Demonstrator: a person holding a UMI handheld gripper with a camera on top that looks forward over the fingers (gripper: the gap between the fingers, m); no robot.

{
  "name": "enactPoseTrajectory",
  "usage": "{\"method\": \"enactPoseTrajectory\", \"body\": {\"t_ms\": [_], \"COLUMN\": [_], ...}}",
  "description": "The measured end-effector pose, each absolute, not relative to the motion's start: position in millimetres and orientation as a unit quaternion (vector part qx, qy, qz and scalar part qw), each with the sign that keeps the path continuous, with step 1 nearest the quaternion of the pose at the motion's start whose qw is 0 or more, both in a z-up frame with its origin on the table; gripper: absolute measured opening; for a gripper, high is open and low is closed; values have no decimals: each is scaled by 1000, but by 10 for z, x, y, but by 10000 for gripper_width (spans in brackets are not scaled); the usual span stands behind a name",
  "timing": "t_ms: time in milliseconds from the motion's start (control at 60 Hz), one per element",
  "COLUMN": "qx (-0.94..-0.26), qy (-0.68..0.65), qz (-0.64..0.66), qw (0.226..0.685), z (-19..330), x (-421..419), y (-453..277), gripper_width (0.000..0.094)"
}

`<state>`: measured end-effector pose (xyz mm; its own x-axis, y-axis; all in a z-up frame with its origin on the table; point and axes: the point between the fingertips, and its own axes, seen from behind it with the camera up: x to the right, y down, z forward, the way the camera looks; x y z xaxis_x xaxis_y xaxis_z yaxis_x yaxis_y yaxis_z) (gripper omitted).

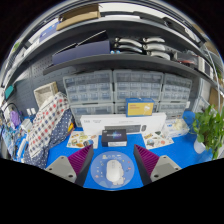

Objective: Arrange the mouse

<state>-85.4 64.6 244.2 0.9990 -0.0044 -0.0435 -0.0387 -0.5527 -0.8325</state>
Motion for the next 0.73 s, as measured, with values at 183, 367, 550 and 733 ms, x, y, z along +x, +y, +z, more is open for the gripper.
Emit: {"method": "enactPoseTrajectory", "body": {"t_ms": [183,367,550,733], "qx": [-881,-886,-890,-890], "qy": [8,3,1,2], "qz": [18,16,12,9], "qw": [472,464,456,456], "z": [2440,2323,2233,2221], "x": [-820,-860,-897,-927], "y": [520,426,357,326], "gripper_width": [815,812,811,811]}}
